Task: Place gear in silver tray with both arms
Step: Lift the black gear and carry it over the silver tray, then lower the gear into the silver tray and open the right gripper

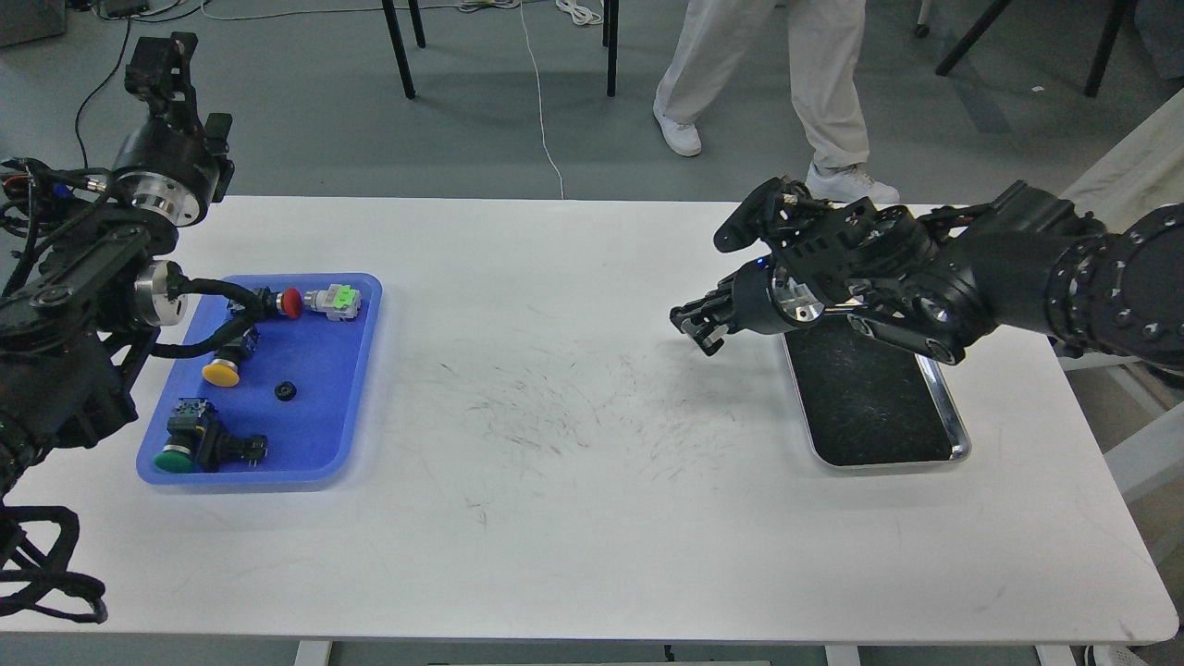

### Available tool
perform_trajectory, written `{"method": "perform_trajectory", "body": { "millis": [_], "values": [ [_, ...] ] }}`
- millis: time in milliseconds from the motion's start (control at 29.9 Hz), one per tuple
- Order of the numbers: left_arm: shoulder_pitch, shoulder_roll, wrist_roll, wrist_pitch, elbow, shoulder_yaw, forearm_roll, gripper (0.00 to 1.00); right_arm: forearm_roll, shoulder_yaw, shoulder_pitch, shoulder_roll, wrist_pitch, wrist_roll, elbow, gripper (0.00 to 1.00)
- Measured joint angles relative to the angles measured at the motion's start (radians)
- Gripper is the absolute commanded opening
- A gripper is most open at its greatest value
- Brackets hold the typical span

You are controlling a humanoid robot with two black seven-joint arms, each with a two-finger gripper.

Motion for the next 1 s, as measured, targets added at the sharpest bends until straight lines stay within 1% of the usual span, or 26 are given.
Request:
{"method": "perform_trajectory", "body": {
  "millis": [201, 401, 702, 1003],
  "values": [
    [0.000, -0.005, 0.000, 0.000, 0.000, 0.001, 0.001, 0.98, -0.021, -0.002, 0.020, -0.206, 0.003, 0.015, 0.149, 0.02],
    [0.000, -0.018, 0.000, 0.000, 0.000, 0.001, 0.001, 0.98, -0.089, -0.002, 0.009, -0.345, -0.002, 0.017, 0.260, 0.02],
    [0.009, -0.019, 0.000, 0.001, 0.000, 0.002, 0.002, 0.98, -0.139, 0.000, -0.090, -0.390, -0.028, 0.018, 0.292, 0.02],
    [0.011, -0.019, 0.000, 0.001, 0.000, 0.001, 0.002, 0.98, -0.146, 0.000, -0.113, -0.402, -0.034, 0.018, 0.279, 0.04]
  ]
}}
